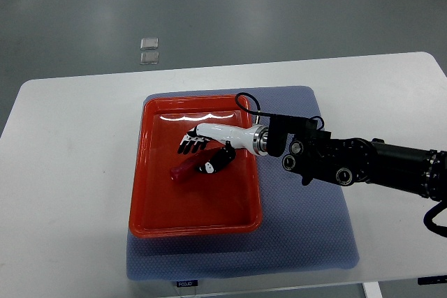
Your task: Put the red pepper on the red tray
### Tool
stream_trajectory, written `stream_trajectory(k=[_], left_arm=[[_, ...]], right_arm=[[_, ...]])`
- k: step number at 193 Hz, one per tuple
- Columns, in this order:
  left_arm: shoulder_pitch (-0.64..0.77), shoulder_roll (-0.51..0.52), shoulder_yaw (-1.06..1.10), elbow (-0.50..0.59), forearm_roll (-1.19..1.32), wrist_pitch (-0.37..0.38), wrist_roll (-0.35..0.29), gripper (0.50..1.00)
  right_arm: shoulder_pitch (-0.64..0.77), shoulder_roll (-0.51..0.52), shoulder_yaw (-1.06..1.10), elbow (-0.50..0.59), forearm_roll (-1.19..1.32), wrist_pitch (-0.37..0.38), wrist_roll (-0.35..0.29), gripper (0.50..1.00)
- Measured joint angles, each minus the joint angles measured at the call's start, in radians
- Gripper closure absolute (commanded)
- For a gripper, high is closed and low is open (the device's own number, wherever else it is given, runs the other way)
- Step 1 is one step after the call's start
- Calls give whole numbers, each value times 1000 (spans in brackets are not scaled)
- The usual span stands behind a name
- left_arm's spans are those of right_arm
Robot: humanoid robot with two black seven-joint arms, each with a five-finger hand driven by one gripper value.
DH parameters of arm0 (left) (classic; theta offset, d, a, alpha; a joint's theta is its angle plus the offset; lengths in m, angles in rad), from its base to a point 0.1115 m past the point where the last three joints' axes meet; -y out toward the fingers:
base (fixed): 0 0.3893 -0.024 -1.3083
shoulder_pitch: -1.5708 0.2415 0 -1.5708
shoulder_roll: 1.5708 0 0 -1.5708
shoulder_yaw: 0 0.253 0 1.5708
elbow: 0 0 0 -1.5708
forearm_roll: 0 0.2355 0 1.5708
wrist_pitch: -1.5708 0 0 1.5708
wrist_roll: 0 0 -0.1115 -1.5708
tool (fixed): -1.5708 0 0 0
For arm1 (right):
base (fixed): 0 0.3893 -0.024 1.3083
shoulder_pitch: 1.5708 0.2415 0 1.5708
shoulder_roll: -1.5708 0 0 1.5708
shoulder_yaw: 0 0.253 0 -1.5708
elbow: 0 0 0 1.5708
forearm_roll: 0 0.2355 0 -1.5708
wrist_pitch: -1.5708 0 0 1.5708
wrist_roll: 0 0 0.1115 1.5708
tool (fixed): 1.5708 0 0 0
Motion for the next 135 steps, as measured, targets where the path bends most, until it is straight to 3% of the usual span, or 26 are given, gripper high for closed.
stream_trajectory(k=[92,135], left_arm=[[0,0,-1,4,-3,0,0,500],[0,0,-1,4,-2,0,0,500]], right_arm=[[10,-73,135,12,49,6,2,728],[-124,-77,515,12,292,-33,27,683]])
